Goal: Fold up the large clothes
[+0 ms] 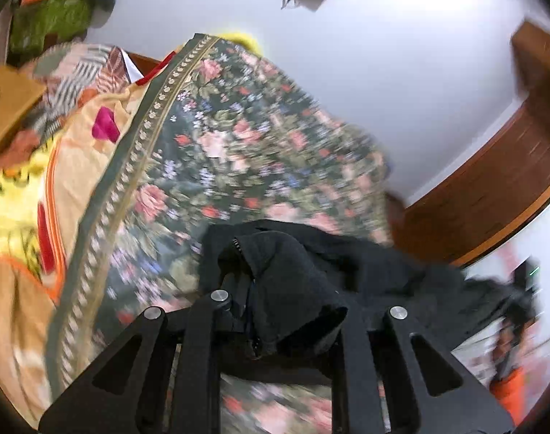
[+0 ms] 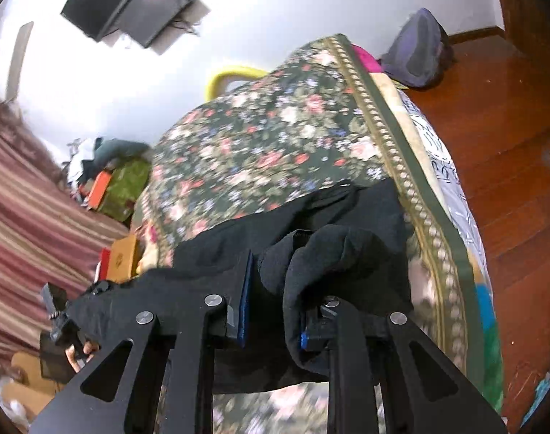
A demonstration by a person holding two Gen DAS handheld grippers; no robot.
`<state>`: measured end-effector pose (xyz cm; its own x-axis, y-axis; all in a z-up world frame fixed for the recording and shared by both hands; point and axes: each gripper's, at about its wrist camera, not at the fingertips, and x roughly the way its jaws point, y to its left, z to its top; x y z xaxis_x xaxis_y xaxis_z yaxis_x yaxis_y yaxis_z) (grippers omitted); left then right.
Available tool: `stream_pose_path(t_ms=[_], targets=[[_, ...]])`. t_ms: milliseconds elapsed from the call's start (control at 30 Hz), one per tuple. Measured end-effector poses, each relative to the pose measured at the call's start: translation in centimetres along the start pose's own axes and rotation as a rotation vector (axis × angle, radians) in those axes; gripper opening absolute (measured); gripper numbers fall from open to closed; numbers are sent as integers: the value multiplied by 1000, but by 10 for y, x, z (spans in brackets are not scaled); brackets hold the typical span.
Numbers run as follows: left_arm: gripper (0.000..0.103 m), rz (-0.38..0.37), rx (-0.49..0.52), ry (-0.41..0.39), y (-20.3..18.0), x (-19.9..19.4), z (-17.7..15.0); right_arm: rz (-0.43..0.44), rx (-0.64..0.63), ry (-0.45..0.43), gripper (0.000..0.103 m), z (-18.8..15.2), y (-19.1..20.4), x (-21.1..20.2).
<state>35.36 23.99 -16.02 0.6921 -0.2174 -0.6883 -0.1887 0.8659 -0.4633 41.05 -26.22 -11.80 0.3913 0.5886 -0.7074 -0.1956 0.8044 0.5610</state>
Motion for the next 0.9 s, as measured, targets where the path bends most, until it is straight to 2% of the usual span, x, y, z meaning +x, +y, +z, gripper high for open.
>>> stream_pose_path(t_ms=[100,233,333,433,500,633,800,900], targets=[[17,68,70,37,2,38,-3,-27,-24,43,18,10,-10,27],[17,69,58,109,13,76,-8,-33,-71,124,18,19,-14,37],[17,79,101,117,8,82,-12,-39,-97,186,23,25,-10,28],[18,118,163,128,0,84,-14,-82,-133,199,31,25,-5,12],[18,148,193,143,-4,88,-16,-142,-167,166,45,25,-2,-2],[18,198,193,155,-7,92,-17,-304,-232,55,48,15,8,-46],[19,240,186,135,-13,79,-20,-339,-339,-56,48,-20,45,-72],[21,248,168,147,-11,72,-21,-302,-429,-103,48,-44,80,-68]])
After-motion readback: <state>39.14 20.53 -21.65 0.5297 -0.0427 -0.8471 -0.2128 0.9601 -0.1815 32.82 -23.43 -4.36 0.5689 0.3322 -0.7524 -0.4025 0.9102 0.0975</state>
